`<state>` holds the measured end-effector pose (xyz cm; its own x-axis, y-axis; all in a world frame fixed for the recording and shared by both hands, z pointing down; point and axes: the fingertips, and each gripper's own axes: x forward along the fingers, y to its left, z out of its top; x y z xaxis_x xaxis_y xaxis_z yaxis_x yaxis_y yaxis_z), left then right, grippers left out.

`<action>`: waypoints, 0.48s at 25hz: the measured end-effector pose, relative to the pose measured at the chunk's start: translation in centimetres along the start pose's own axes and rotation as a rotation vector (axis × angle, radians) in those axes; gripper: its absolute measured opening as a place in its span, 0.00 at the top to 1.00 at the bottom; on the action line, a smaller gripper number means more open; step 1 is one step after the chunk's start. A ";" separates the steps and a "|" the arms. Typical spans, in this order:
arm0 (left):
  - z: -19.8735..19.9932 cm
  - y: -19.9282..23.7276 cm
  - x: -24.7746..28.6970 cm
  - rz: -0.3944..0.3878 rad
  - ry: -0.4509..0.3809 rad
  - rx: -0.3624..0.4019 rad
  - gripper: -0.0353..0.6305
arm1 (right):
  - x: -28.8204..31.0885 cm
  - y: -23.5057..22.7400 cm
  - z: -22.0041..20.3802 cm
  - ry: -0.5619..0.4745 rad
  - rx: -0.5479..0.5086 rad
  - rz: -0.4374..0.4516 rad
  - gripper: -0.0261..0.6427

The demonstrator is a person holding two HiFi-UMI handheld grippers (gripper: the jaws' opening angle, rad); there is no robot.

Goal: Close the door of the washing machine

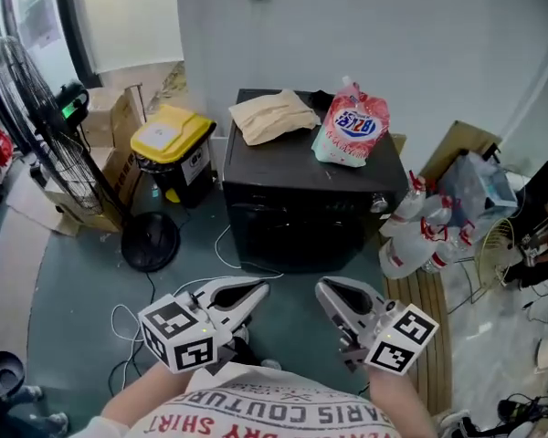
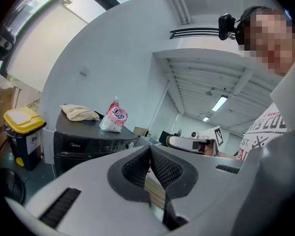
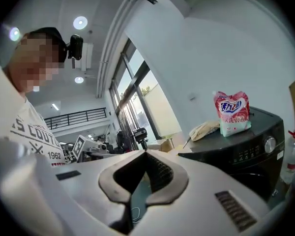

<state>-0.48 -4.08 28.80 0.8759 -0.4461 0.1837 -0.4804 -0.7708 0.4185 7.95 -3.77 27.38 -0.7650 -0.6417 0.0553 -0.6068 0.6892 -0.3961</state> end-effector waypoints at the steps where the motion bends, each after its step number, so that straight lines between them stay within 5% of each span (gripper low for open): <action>1: 0.1 -0.5 0.0 -0.005 -0.001 0.010 0.91 | -0.2 0.2 0.2 -0.003 -0.010 0.002 0.93; 12: 1.6 -1.4 -0.3 0.012 -0.014 0.050 0.91 | -0.5 1.3 1.2 -0.010 -0.041 0.028 0.93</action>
<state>-0.12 -3.56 26.71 0.8694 -0.4619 0.1755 -0.4930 -0.7870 0.3710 7.75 -2.98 25.68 -0.7798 -0.6250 0.0355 -0.5936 0.7202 -0.3591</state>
